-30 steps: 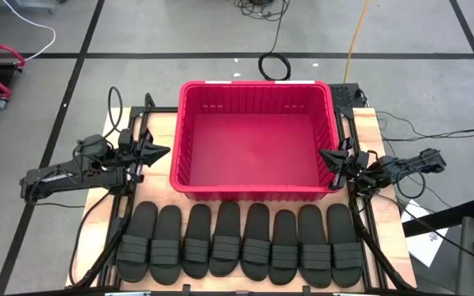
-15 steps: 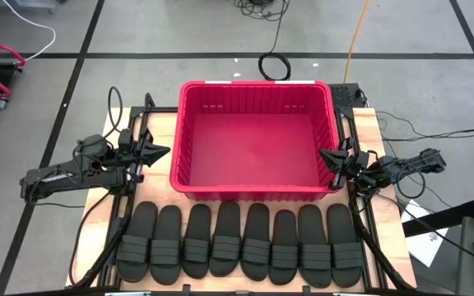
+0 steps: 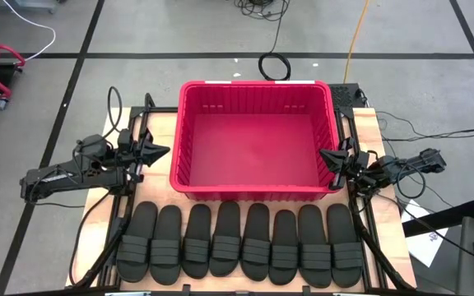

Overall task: Pick and place slides into bin
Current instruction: Put the slipper into the bin

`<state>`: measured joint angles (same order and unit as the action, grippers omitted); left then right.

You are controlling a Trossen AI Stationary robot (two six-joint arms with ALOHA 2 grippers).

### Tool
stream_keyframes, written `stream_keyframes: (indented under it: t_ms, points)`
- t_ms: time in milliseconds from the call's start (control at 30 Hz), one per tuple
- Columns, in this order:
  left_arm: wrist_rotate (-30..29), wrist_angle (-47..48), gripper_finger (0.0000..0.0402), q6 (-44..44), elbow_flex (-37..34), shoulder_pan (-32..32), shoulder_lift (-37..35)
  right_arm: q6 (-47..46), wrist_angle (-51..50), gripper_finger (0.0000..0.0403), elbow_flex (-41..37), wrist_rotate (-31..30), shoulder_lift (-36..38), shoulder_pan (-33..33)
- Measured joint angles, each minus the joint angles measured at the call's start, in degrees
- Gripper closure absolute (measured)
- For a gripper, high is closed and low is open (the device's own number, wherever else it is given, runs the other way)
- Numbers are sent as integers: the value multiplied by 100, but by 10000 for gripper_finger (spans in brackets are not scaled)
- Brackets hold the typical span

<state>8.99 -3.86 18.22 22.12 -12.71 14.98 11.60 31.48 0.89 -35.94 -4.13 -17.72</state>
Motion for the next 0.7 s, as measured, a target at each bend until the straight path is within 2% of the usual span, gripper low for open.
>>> stream_keyframes:
  t_ms: [233,400,567,700]
  points:
    - [1,-244,401,1,0,0,0,-57,0,403,-1,2,0,-2]
    - [46,-36,401,-57,-1,0,0,-48,0,403,0,2,-1,-2]
    - [264,-3,401,398,-1,0,0,-44,0,403,0,2,-1,-2]
    - [-215,-1063,401,380,-3,-16,123,-43,-1,403,-2,2,-1,-2]
